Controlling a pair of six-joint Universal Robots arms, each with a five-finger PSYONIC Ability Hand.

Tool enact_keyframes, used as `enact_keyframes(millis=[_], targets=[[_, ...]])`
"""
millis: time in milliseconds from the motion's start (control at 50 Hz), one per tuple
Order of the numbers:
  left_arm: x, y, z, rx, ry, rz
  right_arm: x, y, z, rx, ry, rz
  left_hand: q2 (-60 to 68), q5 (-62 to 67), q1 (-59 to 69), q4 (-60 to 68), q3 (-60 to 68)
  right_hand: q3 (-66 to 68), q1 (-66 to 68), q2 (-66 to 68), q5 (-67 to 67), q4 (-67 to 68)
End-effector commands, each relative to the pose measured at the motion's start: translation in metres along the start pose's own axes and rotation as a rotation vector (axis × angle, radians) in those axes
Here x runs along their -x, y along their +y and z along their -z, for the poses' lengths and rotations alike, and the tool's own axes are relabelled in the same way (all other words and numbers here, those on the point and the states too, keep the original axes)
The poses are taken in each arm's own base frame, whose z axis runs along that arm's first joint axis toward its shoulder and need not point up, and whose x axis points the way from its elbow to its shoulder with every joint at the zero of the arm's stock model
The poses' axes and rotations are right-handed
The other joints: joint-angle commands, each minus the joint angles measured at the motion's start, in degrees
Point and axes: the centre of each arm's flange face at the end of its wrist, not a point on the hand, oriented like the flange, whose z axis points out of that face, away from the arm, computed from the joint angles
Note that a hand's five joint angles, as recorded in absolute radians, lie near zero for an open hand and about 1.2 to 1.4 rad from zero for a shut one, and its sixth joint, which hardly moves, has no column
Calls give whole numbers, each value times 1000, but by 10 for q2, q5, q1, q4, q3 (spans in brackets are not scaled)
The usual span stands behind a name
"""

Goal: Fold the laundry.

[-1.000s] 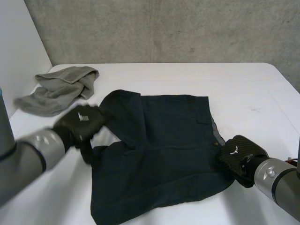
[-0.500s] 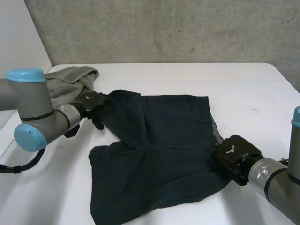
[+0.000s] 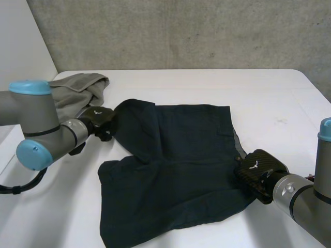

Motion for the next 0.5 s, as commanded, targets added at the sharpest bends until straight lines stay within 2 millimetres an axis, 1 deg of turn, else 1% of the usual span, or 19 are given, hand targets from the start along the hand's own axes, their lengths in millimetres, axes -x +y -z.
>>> enact_keyframes(millis=[20,40,60,80,180,260,320,460,500], targets=[[-2,2,12,22,-6,-10,0,0,-1,-4,2,2,-209,-205,-199,-212,-204,117,237,125,127,118],[-2,2,12,21,-5,-11,0,-1,-1,-5,3,3,-331,-327,-321,-334,-326,117,237,125,127,118],[-4,0,12,14,-2,-13,0,-1,-1,-6,4,3,-423,-420,-414,-426,-419,117,237,125,127,118],[-5,-1,13,12,0,-14,1,-1,-1,-5,3,4,-438,-434,-428,-441,-433,117,237,125,127,118],[-8,-10,10,-36,-3,-27,2,0,-2,-1,-2,2,-433,-429,-423,-436,-428,117,237,125,127,118],[-6,-15,4,-85,-21,-46,2,1,-2,0,-3,2,-411,-408,-402,-414,-407,117,237,125,127,118],[-5,-15,0,-100,-26,-54,2,1,-2,-2,-2,1,-404,-401,-395,-407,-400,117,237,125,127,118],[-4,-6,-14,-89,-28,-53,1,1,-4,-3,5,1,-366,-362,-356,-369,-361,117,237,125,127,118],[-4,-2,-18,-82,-29,-51,1,1,-4,-5,5,1,-330,-327,-321,-333,-326,117,237,125,127,118]])
